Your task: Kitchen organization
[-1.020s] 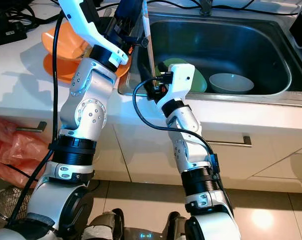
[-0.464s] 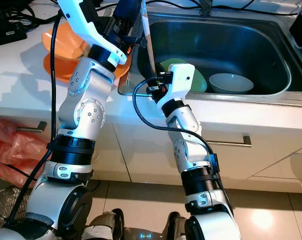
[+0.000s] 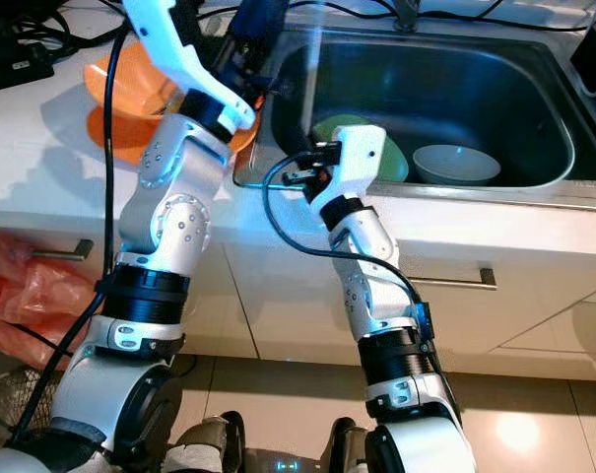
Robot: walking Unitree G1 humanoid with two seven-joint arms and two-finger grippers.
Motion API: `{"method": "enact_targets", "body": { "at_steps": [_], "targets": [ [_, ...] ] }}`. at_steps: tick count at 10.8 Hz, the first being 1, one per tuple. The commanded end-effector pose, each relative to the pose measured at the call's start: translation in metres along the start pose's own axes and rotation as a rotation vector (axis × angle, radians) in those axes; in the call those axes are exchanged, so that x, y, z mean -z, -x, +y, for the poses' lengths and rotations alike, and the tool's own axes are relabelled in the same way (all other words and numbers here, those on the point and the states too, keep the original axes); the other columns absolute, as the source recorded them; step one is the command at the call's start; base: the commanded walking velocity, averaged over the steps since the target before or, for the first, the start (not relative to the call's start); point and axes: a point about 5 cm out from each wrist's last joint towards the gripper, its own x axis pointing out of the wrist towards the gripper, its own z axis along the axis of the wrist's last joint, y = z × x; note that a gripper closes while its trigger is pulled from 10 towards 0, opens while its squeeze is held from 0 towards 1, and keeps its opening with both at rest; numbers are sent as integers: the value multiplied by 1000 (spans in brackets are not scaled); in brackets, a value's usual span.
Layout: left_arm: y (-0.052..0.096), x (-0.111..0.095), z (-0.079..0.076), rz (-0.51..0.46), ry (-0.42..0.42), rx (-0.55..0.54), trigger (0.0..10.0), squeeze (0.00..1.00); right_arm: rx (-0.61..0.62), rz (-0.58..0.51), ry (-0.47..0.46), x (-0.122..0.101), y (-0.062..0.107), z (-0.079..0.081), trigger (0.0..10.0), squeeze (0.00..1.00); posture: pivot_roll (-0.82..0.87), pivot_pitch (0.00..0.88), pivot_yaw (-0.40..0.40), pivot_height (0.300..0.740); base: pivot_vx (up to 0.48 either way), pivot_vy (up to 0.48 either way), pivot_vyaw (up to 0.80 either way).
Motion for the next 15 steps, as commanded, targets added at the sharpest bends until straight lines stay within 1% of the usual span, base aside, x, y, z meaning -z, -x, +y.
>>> {"method": "enact_targets", "body": {
  "at_steps": [1,5,6,7,8,9,12,13,15],
  "targets": [
    [-2,1,-3,12,-12,7,10000,1000,-4,-15,5,-4,-3,0,0,0,62,143,-7,740,0,0,0],
    [-2,1,-5,9,-5,16,10000,1000,6,-15,5,-5,-3,-1,0,0,62,143,-9,740,0,0,0],
    [-1,2,-5,16,-15,7,10000,1000,18,-11,12,-5,-5,-3,0,0,60,142,-11,740,0,0,0],
    [3,7,-4,37,-33,2,10000,863,34,-11,12,-7,-7,-6,0,0,57,142,-13,740,0,0,0],
    [11,14,-3,74,-49,-1,10000,0,50,-16,17,-11,-10,-10,0,0,56,143,-14,740,0,0,0],
    [19,21,0,105,-47,-12,10000,0,65,-20,24,-13,-13,-15,0,0,60,144,-16,740,0,0,0],
    [60,44,16,245,-69,-86,10000,0,105,-9,53,-16,-20,-27,0,0,79,145,-29,740,0,0,0],
    [73,52,24,290,-94,-120,10000,0,126,1,68,-16,-23,-35,10000,0,84,145,-35,740,0,0,0],
    [84,59,32,334,-143,-151,10000,0,162,23,90,-14,-23,-47,10000,0,85,145,-38,740,0,0,0]
  ]
}}
